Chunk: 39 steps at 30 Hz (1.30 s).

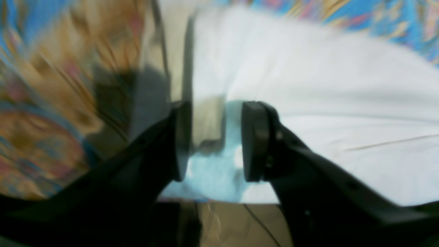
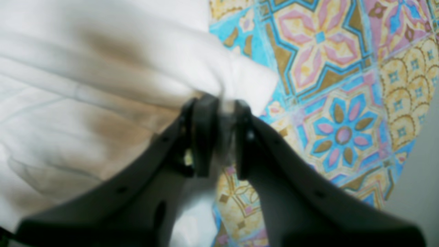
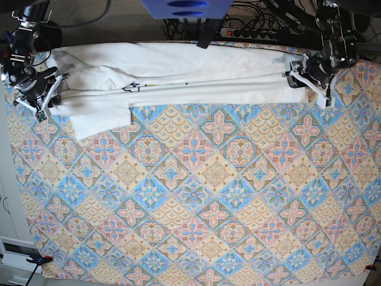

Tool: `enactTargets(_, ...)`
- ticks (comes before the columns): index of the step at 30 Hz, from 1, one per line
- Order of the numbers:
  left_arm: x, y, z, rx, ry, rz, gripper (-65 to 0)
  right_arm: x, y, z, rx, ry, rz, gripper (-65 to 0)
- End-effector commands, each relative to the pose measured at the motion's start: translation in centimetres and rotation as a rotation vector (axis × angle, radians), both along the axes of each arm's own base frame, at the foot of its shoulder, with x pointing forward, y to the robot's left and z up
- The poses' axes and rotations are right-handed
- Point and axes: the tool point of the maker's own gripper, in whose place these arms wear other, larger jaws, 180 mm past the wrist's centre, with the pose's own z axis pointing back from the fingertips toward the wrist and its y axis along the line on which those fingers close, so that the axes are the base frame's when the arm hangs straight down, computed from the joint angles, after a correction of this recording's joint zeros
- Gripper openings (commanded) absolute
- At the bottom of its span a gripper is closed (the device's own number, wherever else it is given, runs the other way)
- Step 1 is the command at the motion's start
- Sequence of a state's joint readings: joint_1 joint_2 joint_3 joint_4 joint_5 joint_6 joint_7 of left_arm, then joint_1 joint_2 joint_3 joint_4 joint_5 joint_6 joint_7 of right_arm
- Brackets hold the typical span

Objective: Fold the T-shirt properly
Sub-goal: 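Lower the folded hem onto the shirt and release both grippers, then grasp the loose sleeve corner with the right gripper and tuck it in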

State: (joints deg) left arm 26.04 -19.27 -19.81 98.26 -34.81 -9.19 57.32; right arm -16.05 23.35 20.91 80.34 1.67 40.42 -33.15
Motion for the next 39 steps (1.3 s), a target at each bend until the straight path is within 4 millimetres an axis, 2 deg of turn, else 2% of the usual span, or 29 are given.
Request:
enactTargets(1, 1.0, 1.9, 2.1, 0.051, -0.064, 0.016, -37.1, 1.0, -1.2, 1.6, -0.035, -0.039, 0.000, -52.0)
enactTargets(3, 1.5, 2.8, 3.6, 0.072, -0.109, 0.044, -35.8, 0.7, -1.3, 1.8, -0.053, -0.024, 0.003, -50.2)
enactTargets(7, 1.6, 5.2, 5.6, 0.096, -0.178, 0.156, -35.7, 1.4, -1.1, 3.3, -0.091, -0.039, 0.024, -45.7)
enactTargets(13, 2.2, 5.0, 5.6, 0.084, -0.189, 0.163, -35.9, 2.2, -1.4, 4.9, -0.128, -0.066, 0.026, -44.0)
enactTargets(16, 2.2, 4.9, 5.6, 0.082, -0.191, 0.165, -35.9, 1.4, -2.5, 4.8, -0.151, -0.026, -0.008, -44.0)
enactTargets(22, 2.3, 4.9, 5.7, 0.082, -0.194, 0.164, -35.9, 3.5, -3.7, 7.2, -0.176, -0.093, -0.048, -44.0)
enactTargets(28, 2.3, 4.9, 5.6, 0.081, -0.192, 0.162, -35.9, 3.8, -3.4, 7.1, -0.174, -0.093, -0.039, -43.9)
enactTargets(30, 2.3, 4.8, 5.6, 0.079, -0.193, 0.162, -35.9, 4.5, -2.2, 6.7, -0.160, -0.088, -0.003, -43.9)
enactTargets(33, 2.4, 4.8, 5.7, 0.080, -0.196, 0.162, -35.9, 7.7, 0.6, 6.5, -0.129, -0.108, 0.071, -43.9)
enactTargets(35, 2.4, 4.8, 5.7, 0.080, -0.197, 0.161, -35.9, 9.1, 2.0, 5.6, -0.103, -0.091, 0.107, -43.9)
enactTargets(39, 2.2, 4.8, 5.5, 0.080, -0.190, 0.162, -35.9, 9.9, 3.3, 3.4, -0.064, -0.034, 0.134, -43.9)
